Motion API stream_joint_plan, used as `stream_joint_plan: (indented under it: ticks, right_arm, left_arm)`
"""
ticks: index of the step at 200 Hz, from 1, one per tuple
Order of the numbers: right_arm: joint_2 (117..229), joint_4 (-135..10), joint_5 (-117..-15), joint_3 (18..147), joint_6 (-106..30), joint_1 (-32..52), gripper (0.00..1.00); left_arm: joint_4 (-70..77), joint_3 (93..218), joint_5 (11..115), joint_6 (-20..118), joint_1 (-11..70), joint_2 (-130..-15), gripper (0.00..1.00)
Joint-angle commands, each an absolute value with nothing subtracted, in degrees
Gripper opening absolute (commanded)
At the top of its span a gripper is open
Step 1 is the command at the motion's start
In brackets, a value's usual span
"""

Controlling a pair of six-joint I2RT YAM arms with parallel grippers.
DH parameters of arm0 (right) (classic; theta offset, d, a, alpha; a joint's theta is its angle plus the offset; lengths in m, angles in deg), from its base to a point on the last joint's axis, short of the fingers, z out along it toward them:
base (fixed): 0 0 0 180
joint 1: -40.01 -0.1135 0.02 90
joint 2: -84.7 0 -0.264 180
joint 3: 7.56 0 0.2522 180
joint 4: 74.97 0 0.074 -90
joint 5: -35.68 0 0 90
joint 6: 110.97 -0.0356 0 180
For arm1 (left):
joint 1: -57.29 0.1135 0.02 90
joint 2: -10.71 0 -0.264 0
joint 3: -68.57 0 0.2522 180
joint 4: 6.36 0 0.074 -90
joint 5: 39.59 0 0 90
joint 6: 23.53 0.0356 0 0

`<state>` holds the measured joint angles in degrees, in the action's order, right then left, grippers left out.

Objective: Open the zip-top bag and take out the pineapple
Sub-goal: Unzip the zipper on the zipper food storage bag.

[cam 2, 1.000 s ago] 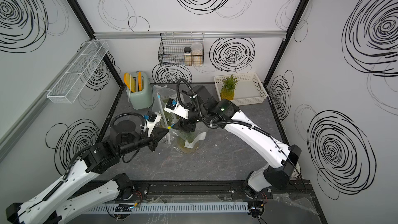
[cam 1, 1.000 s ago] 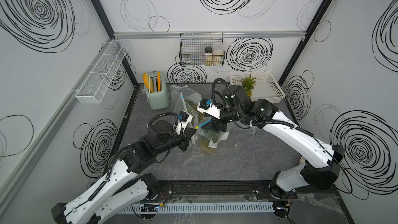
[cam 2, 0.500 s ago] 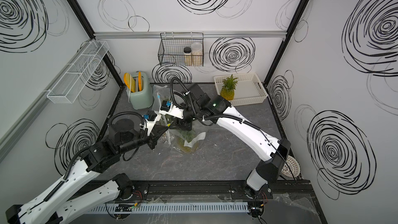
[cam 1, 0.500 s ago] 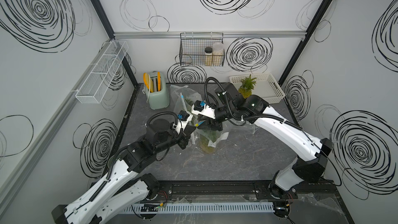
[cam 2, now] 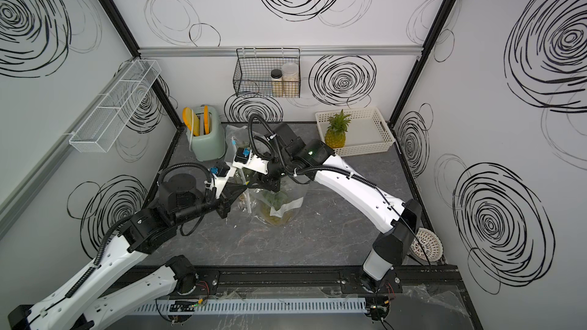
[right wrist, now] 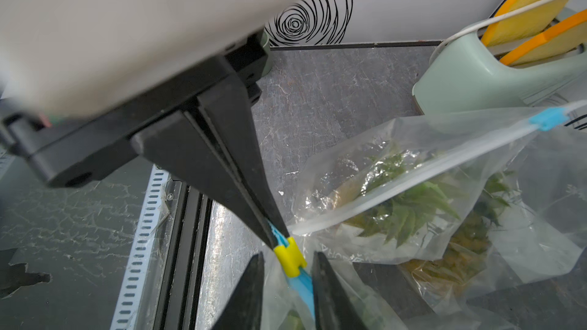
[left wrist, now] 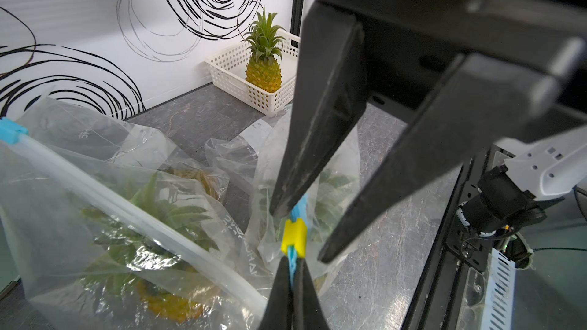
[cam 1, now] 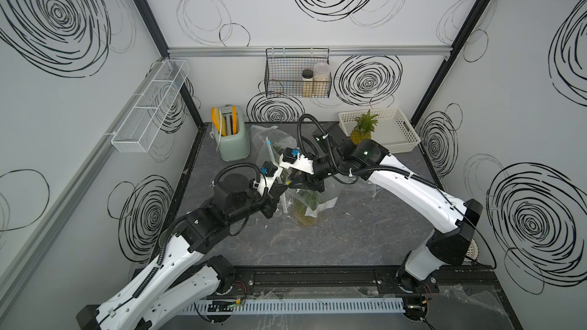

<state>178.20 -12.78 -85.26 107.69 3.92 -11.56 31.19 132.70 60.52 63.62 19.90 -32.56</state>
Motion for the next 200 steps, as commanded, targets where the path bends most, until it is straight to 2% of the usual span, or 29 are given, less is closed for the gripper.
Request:
stream_joint_plan:
  ticks: [1,115,152,176,200]
  right_arm:
    - [178.8,-13.2,-88.6,108.1,3.8,-11.9,0.24]
    - [179.9,-10.6,-89.5,108.1,4.8,-12.3,0.23]
    - [180.1,-9.9,-90.0,107.9,5.5,-12.5,0.31]
    - [180.5,-9.8,-90.1,107.8,5.5,-12.6,0.30]
    - [180.6,-10.2,-90.2,107.8,5.2,-12.6,0.23]
  left_arm:
    - [25.9,133.0,60.4,64.0,20.7,-31.2,0.00]
    - [24.8,132.5,60.5,62.6,22.6,-30.4,0.00]
    - [23.9,132.4,61.0,62.1,23.0,-30.6,0.00]
    - [23.6,132.3,61.1,61.9,23.2,-30.8,0.00]
    - [23.4,132.3,61.4,61.6,23.4,-30.9,0.00]
